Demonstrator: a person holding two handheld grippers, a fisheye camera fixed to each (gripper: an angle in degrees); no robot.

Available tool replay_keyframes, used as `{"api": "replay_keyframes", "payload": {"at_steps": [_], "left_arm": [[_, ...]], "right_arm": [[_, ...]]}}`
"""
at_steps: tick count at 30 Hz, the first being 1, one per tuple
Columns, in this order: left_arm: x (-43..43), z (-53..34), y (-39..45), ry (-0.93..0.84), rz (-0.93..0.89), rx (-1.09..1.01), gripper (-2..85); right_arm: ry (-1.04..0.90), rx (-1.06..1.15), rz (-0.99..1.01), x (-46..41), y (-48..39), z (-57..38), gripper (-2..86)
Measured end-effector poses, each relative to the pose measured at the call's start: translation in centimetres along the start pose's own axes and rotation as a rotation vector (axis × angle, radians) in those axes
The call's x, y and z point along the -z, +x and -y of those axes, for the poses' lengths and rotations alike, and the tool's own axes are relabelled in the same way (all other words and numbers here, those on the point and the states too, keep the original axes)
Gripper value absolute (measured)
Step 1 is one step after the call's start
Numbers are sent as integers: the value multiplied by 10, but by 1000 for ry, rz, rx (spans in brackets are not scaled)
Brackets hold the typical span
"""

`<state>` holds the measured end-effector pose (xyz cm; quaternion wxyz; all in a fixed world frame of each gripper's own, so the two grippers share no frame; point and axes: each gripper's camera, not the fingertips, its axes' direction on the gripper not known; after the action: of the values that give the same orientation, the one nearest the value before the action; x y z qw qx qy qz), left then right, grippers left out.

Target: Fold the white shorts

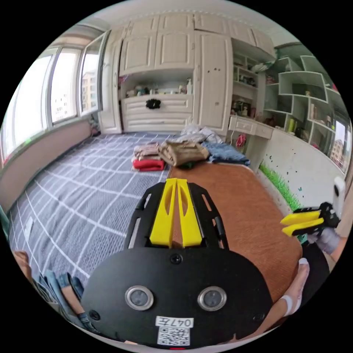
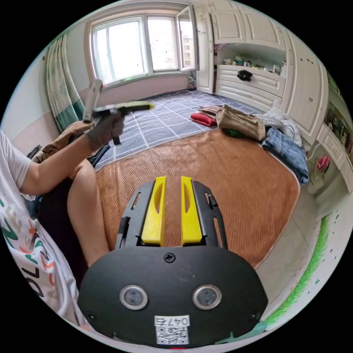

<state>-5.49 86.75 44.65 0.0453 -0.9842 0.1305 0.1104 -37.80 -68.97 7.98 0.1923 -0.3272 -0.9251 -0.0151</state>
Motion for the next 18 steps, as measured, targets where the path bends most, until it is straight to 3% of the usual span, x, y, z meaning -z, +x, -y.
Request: {"api": "replay_keyframes", "payload": {"at_steps": [4, 9, 12, 15, 18], "left_arm": [[-97, -55, -80, -224, 31, 230, -10], [-149, -116, -154, -227, -28, 454, -10], [-188, -173, -190, -288, -83, 579, -10], [-209, -218, -218, -213, -224, 727, -10], [-236, -245, -215, -261, -222, 700, -10]], "right_arm": [[60, 124, 40, -47, 7, 89, 20], [135, 235, 40, -148, 35, 236, 51], [148, 183, -30, -225, 70, 335, 77], [98, 116, -131, -301, 106, 422, 83], [0, 129, -235, -370, 129, 487, 78]]}}
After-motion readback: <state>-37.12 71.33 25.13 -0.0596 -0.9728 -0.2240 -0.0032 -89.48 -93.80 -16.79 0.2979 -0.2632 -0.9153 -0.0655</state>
